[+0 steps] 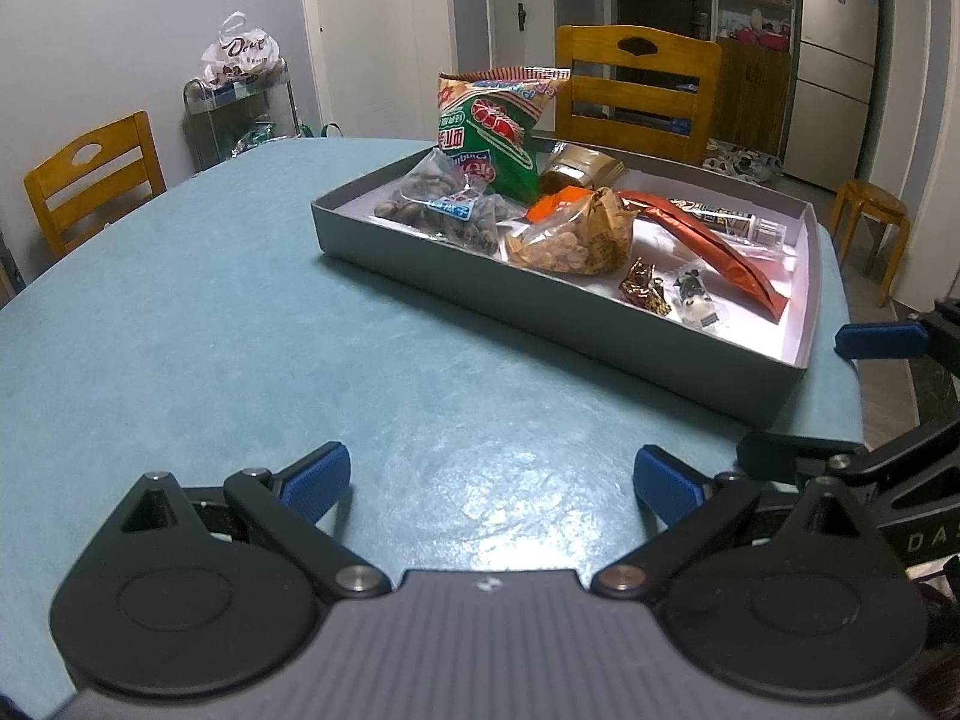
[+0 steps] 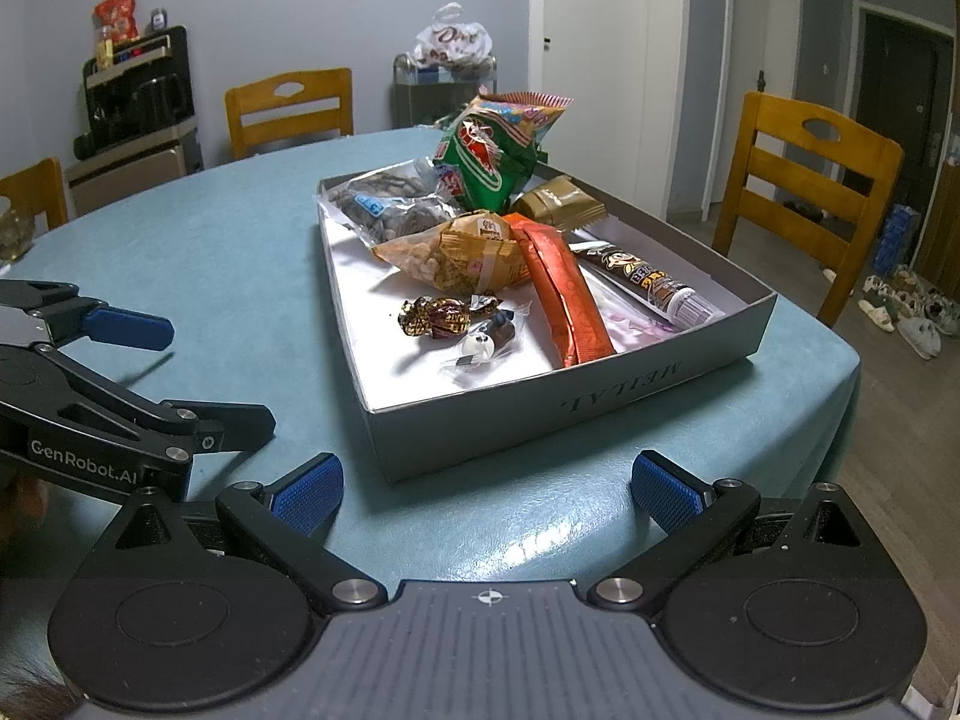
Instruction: Organize snacks
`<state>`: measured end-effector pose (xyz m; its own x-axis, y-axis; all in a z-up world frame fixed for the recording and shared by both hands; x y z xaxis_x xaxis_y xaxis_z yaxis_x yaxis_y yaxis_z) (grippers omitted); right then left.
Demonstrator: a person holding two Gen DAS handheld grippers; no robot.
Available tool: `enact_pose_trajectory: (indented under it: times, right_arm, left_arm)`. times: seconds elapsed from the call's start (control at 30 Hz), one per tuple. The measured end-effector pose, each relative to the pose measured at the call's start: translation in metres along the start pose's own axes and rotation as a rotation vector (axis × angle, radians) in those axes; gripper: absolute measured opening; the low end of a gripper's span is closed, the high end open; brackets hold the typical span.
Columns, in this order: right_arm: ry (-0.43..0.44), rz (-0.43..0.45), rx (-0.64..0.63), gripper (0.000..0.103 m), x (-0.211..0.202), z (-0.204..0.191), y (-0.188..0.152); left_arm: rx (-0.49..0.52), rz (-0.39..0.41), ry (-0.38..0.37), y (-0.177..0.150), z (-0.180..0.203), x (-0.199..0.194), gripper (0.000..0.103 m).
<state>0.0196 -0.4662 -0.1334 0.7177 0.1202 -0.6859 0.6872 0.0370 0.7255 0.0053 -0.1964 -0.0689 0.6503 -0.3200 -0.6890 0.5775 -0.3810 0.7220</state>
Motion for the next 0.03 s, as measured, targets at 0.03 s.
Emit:
enact_pose_trajectory:
  times: [0.03]
  right_arm:
    - [0.0, 0.0, 0.0, 0.103, 0.0, 0.0, -0.0001]
  left_arm:
    - [-0.001, 0.0, -0.001, 0.0, -0.0002, 0.0005, 0.102]
Point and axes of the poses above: each gripper's, at about its wrist camera, not at the fingertips, and x roughly the way its jaws point, z to its right, y to its top, the point moved 2 cm from there along x, roughly the way its jaws point, and after that the axes turned 2 degrees about x, right-handed, at the moved point
